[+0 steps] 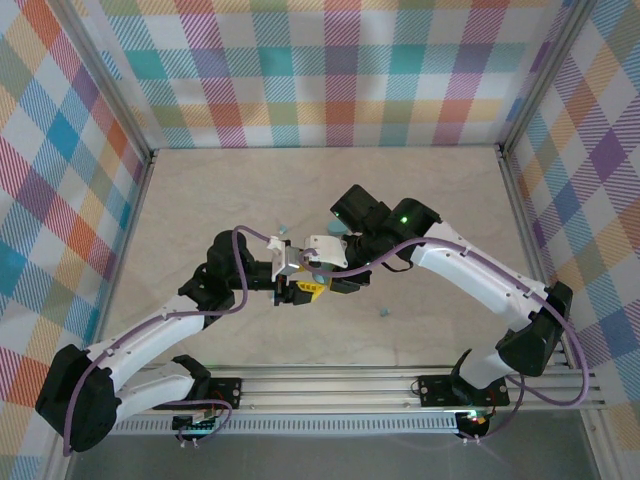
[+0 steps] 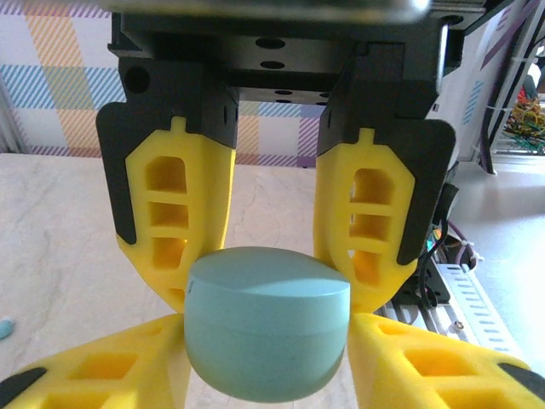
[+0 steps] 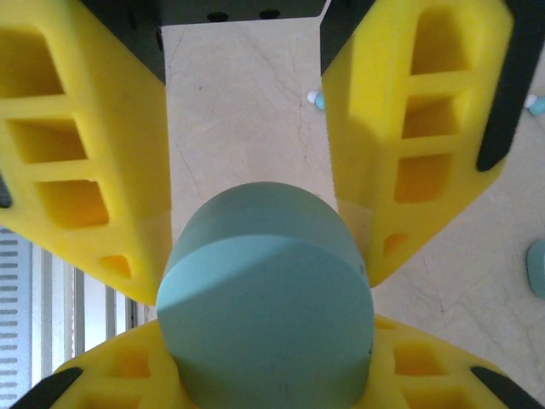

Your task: Insert the wireless bluetooth earbuds into the charging case

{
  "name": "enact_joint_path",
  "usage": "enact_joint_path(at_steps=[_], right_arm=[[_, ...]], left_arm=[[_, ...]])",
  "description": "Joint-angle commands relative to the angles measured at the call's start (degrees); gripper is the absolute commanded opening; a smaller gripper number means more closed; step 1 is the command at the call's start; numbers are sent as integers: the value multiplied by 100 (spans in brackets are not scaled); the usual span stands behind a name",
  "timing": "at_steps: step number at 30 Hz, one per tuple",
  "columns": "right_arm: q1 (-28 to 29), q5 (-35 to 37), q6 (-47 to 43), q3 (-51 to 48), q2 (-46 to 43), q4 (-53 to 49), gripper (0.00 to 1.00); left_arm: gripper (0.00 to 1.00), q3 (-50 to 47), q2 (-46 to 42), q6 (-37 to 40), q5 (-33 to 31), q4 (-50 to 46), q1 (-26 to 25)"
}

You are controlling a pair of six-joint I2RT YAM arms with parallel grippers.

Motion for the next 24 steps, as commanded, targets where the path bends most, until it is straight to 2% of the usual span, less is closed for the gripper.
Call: enact_joint_path(at_steps=[1,4,10,15,18,22,24], right_arm=[[42,-176,-102,135,-10,-20,13],[42,-167,-120,136,-28,-26,13],[42,-175,-111,152,15,-70,13],[41,-237,-103,147,-41,26,14],[42,-173,-85,119,-111,148,26],[42,5,-36,2,-263,399,54],[42,119,13,-86,-379,544,60]], left_arm=[[49,210,23,94,178,-5,-30],[50,204,-3,185,139,-120,-30],[32,225,12,89,180,-27,-30],[25,256,36,144,200,-135,-30],[20,261,23,168,219,-198,-30],[16,176,-52,123,66,-185,-24],[16,81,-107,-17,-62,-78,15]])
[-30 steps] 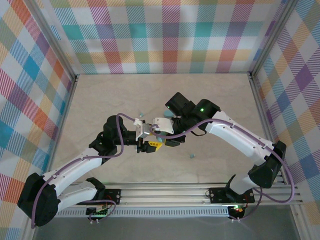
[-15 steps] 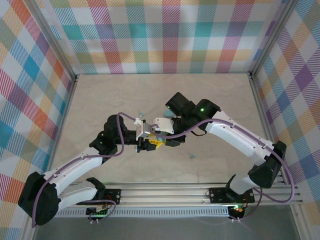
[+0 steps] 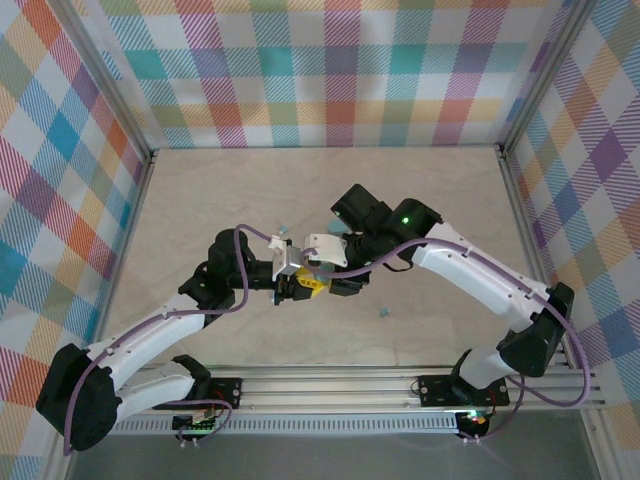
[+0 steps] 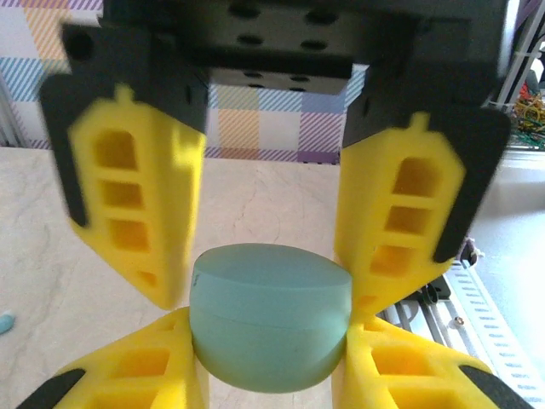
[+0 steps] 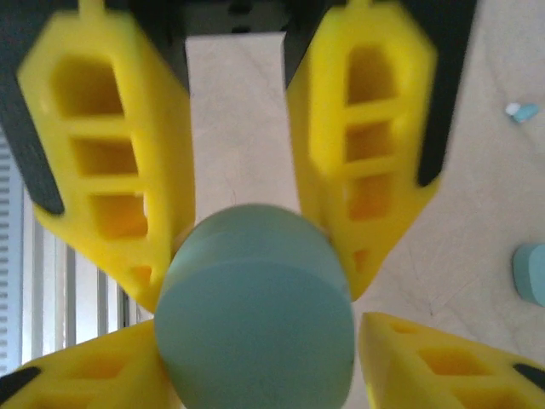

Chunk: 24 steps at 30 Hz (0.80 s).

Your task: Insert the wireless bluetooth earbuds into the charging case

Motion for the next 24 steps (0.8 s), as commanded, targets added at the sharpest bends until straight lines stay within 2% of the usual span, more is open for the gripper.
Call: enact_joint_path(at_steps=[1,6,14,18,24], right_arm=[[33,110,34,-117,-360,429,62],[-18,57,385,-395,-852,983,68],[-830,-1479,1963,-870,-1564,2395,74],[-946,-1397,2447,-1231,-1672,3048,83],[-965,-1489,2666,-1467,-1508,3411,84]], left_arm=[[15,-53,-157,-239,-104,177,56],[13,-498,-358,-929,-418,854,311],[11,-822,-580,-1875,-859,1858,573],[11,-548,-613,-2126,-814,1898,600],[12,-149,-639,-2490,-596,1975,600]])
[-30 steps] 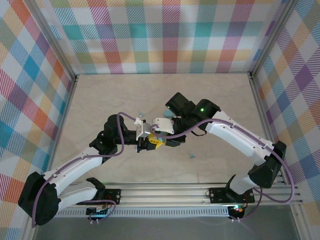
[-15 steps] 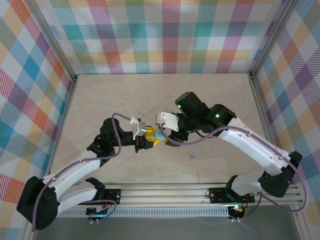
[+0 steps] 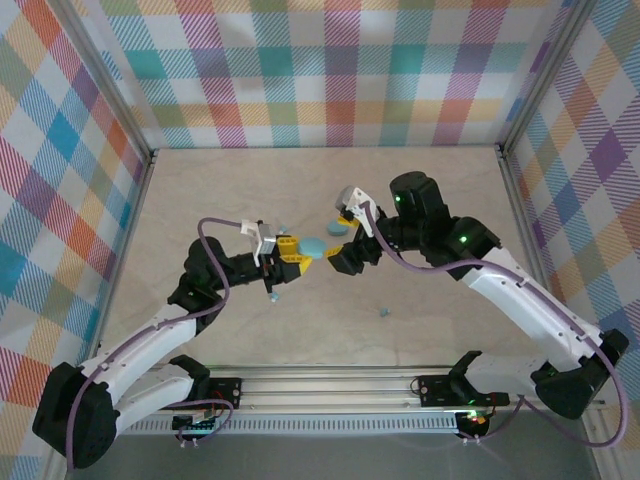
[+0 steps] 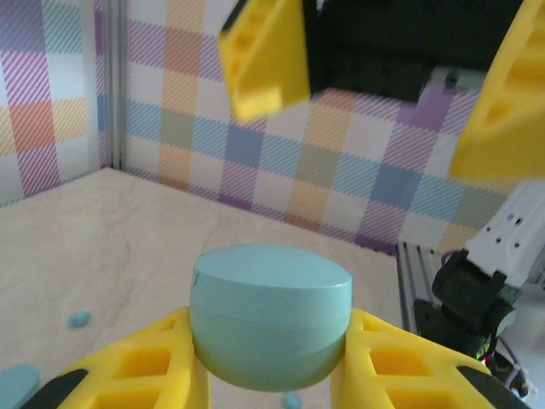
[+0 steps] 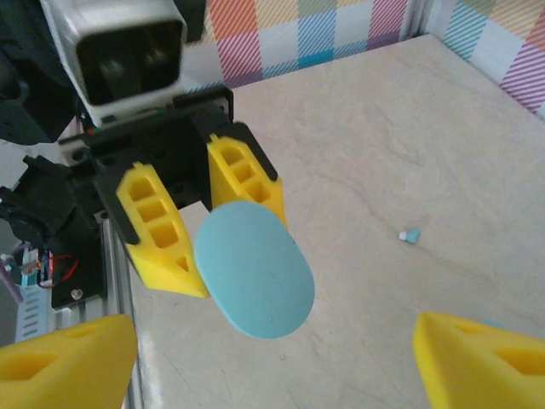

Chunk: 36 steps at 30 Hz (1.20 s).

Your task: Insert the wireless bluetooth earbuds into the charging case

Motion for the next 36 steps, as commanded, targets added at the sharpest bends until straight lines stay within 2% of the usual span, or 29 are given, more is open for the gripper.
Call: enact_joint_path(at_steps=[1,11,36], right_arm=[[-27,-350,311,-86,59,560,84],[-172,-733,214,-144,133,931,78],[-528,-575,750,125,400,1111,75]], left_arm=[[12,330,-133,-371,161,416,34],[13,400,-172,-792,213,824,8],[12,79,-355,-803,90,909,-150]])
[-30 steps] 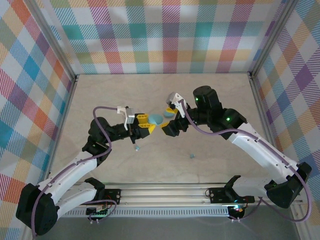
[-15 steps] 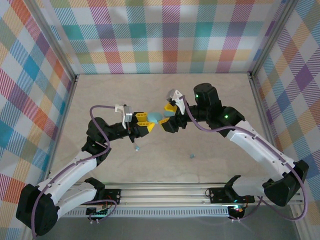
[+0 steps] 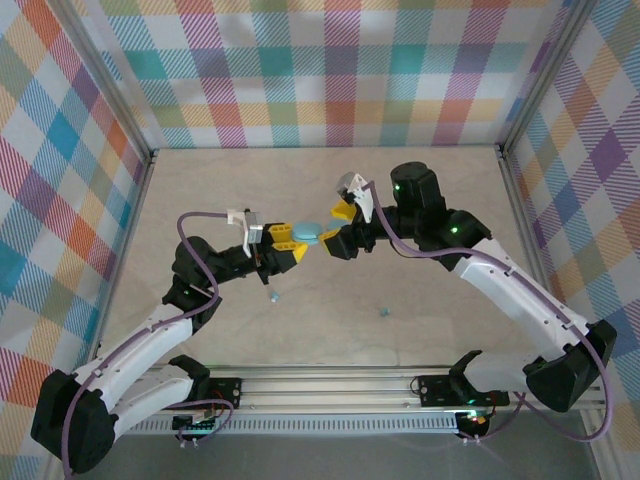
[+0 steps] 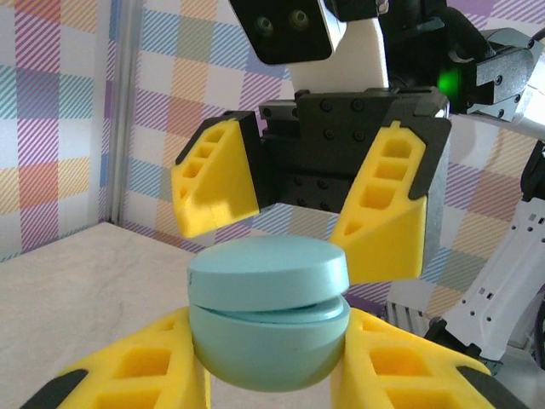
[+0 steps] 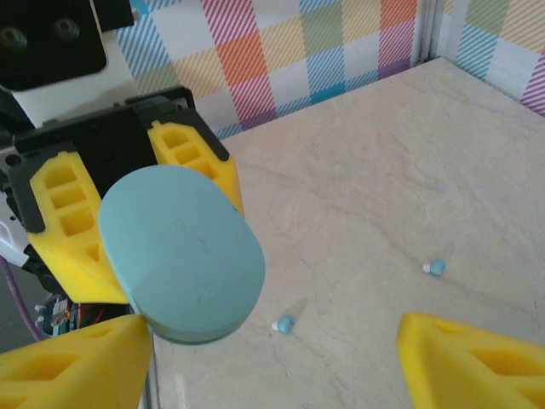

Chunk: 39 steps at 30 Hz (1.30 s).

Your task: Insert the wireless bluetooth earbuds into the charging case

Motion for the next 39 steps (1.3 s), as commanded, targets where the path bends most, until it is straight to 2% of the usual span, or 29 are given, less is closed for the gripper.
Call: enact_joint_path(at_steps=[1,15,21,27,33,39], right_arm=[[-94,117,144,193,114,324,76],[-183,241,767,272,295,171,76],[-205,188,980,450,444,-150,75],[-245,354,1471,456,193,-588,74],[-293,532,1974,234,-190,-1253,73],[-382,1164,2526,-179,-644,-1759,72]], left_arm=[[12,-72,-185,-27,245,361,-132],[12,-219,-191,107,155,355,-142],[12,-307,-253,333,6,69,-142],[12,-324,-282,770,-345,-580,-142],[12,-450,-306,976,-561,-679,-142],[12,-424,-295,1151,-563,-878,-142]])
